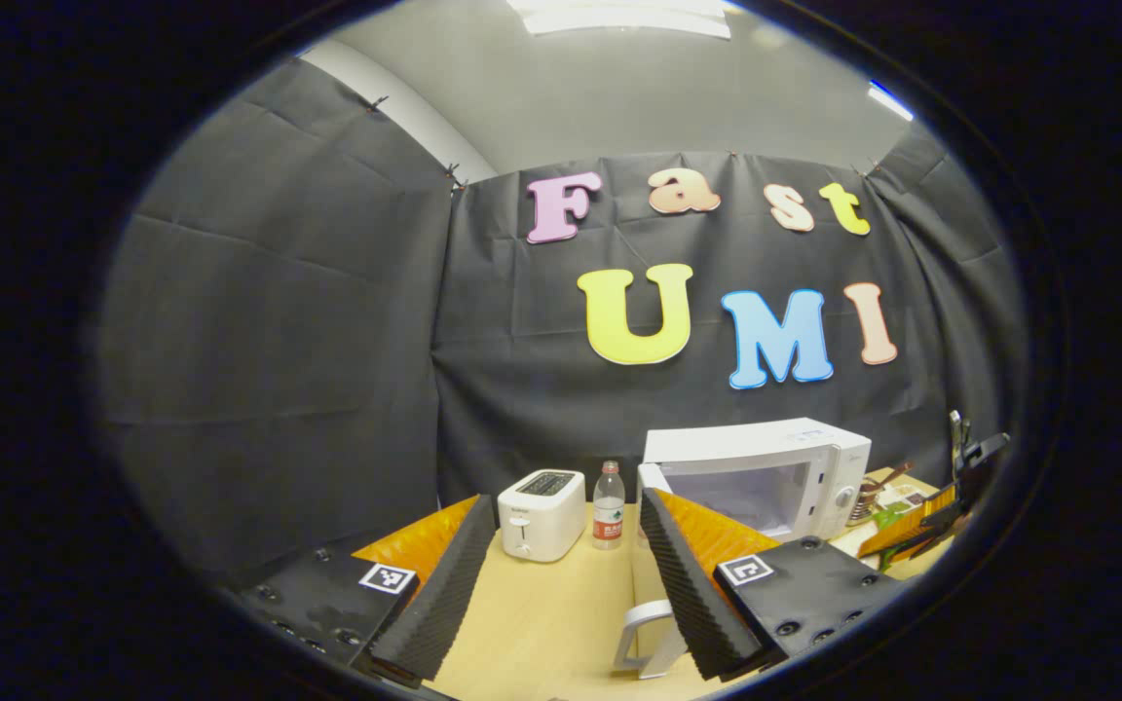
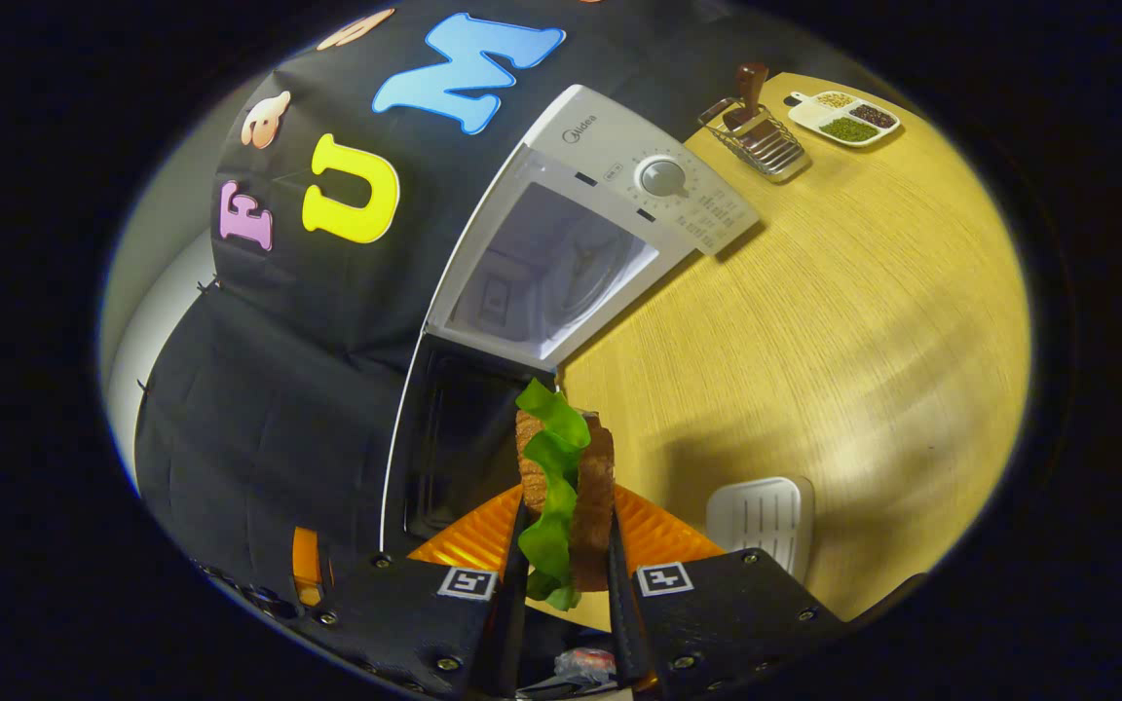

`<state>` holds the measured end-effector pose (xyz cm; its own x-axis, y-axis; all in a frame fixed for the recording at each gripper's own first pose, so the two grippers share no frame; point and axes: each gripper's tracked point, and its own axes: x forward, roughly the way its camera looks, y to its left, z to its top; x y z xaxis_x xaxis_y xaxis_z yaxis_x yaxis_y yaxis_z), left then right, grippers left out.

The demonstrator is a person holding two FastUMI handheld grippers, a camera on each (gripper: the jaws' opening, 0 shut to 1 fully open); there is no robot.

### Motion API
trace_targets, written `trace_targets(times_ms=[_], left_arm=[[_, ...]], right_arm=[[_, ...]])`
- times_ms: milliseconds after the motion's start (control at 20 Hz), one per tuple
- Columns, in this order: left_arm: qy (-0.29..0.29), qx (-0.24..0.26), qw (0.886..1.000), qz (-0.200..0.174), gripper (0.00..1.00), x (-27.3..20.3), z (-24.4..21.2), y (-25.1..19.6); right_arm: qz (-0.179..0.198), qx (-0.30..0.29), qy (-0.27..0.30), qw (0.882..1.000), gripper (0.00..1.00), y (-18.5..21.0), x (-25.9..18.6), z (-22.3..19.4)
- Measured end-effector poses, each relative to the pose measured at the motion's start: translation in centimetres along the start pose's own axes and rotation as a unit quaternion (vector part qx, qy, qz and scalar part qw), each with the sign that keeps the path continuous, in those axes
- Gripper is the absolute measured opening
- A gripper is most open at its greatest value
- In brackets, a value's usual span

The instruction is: Open the microwave oven with the left hand, put the food in, and close the microwave oven.

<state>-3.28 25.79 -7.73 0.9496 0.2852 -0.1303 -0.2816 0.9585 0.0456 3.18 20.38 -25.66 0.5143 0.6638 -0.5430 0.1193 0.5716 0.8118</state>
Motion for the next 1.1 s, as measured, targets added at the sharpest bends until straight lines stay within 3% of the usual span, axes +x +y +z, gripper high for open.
trace_targets(times_ms=[450,700,950,1100], left_arm=[[0.021,0.005,1.0,0.021,1.0,3.0,-2.8,7.1],[0.033,0.009,0.999,0.033,1.0,3.7,-4.0,10.4],[0.044,0.021,0.998,0.041,1.0,4.0,-4.9,12.0],[0.057,0.031,0.997,0.048,1.0,3.7,-6.0,13.2]], right_arm=[[-0.004,-0.03,-0.124,0.992,0.37,2.0,10.5,5.3],[-0.007,-0.02,-0.171,0.985,0.37,2.1,14.5,8.3],[-0.034,-0.027,-0.213,0.976,0.37,0.4,18.2,10.9],[-0.021,-0.026,-0.227,0.973,0.37,0.6,20.3,12.0]])
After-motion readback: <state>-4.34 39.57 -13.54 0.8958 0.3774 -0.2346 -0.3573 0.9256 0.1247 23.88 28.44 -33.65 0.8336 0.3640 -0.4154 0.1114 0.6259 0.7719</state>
